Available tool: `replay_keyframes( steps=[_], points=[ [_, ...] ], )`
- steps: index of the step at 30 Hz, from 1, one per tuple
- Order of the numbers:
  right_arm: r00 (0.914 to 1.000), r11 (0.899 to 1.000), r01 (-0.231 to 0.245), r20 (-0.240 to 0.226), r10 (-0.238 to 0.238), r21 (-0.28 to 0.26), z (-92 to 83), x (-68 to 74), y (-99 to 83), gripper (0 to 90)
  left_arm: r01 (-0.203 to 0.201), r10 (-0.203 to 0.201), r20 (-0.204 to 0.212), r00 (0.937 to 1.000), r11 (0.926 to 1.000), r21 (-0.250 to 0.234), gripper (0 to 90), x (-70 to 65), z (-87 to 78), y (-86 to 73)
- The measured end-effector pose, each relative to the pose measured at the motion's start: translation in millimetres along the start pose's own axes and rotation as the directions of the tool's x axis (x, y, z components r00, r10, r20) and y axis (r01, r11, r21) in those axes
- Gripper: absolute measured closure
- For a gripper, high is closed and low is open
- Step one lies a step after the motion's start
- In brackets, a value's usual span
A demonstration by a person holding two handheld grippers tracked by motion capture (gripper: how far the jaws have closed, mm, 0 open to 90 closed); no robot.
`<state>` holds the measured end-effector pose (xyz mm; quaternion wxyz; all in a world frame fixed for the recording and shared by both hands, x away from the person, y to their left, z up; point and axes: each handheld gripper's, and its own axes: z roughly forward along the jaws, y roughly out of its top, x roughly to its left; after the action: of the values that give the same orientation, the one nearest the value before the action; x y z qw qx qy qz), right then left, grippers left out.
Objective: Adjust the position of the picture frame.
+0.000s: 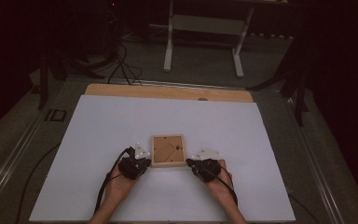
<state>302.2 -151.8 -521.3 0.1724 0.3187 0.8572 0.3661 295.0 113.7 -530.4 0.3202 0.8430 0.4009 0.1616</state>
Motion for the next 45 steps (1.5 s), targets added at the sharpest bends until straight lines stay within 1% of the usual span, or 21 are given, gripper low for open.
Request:
replay_keyframes(
  steps=[2, 11, 15, 22, 23, 27, 36, 37, 39, 42, 45],
  points=[
    [1.0000, 1.000, -0.002, 0.004, 0.002, -0.002, 0.1, -0.1, -0.3, 89.9, 0.004, -0.004, 0.004, 1.0000, 1.0000, -0.004, 89.9, 1.1, 0.8, 0.2],
    [0.9998, 1.000, -0.011, 0.017, 0.011, -0.012, 1.2, -2.0, -0.3, 89.9, 0.030, -0.031, -0.014, 0.9994, 0.9993, -0.023, 89.9, 1.7, 6.3, 3.7],
    [0.9998, 1.000, -0.014, 0.016, 0.014, -0.012, 1.0, -2.7, -0.7, 89.9, 0.028, -0.028, -0.018, 0.9995, 0.9995, -0.017, 89.9, 1.5, 6.5, 4.7],
    [0.9995, 1.000, -0.023, 0.019, 0.024, -0.015, 0.9, -4.5, -1.4, 89.9, 0.031, -0.032, -0.012, 0.9994, 0.9993, -0.020, 89.9, 0.8, 7.7, 5.6],
    [0.9993, 0.999, -0.032, 0.017, 0.032, -0.017, 0.9, -4.9, -1.6, 90.0, 0.038, -0.038, -0.009, 0.9992, 0.9991, -0.022, 89.9, 1.6, 8.2, 5.9],
    [0.9993, 0.999, -0.029, 0.024, 0.030, -0.015, 0.7, -4.0, -1.6, 90.0, 0.048, -0.048, -0.005, 0.9988, 0.9985, -0.024, 89.9, 3.5, 9.5, 6.9],
    [0.9992, 0.999, -0.033, 0.020, 0.034, -0.020, 0.7, -4.8, -2.2, 89.9, 0.052, -0.052, -0.009, 0.9986, 0.9983, -0.026, 89.9, 1.9, 9.5, 7.0],
    [0.9990, 0.999, -0.037, 0.026, 0.038, -0.022, 0.7, -6.5, -2.7, 89.9, 0.042, -0.042, -0.009, 0.9991, 0.9988, -0.025, 89.9, -0.2, 9.5, 7.3],
    [0.9986, 0.999, -0.046, 0.026, 0.047, -0.023, 0.4, -8.4, -3.0, 89.9, 0.037, -0.037, -0.007, 0.9993, 0.9990, -0.026, 89.9, -1.3, 9.9, 7.6],
    [0.9983, 0.999, -0.048, 0.031, 0.049, -0.022, 0.3, -8.1, -3.1, 90.0, 0.043, -0.043, 0.002, 0.9991, 0.9987, -0.029, 89.9, 0.1, 10.3, 7.3],
    [0.9982, 0.999, -0.048, 0.034, 0.049, -0.023, 0.3, -7.6, -3.1, 90.0, 0.042, -0.042, 0.002, 0.9991, 0.9987, -0.030, 89.9, 0.3, 10.4, 7.4]
  ],
)
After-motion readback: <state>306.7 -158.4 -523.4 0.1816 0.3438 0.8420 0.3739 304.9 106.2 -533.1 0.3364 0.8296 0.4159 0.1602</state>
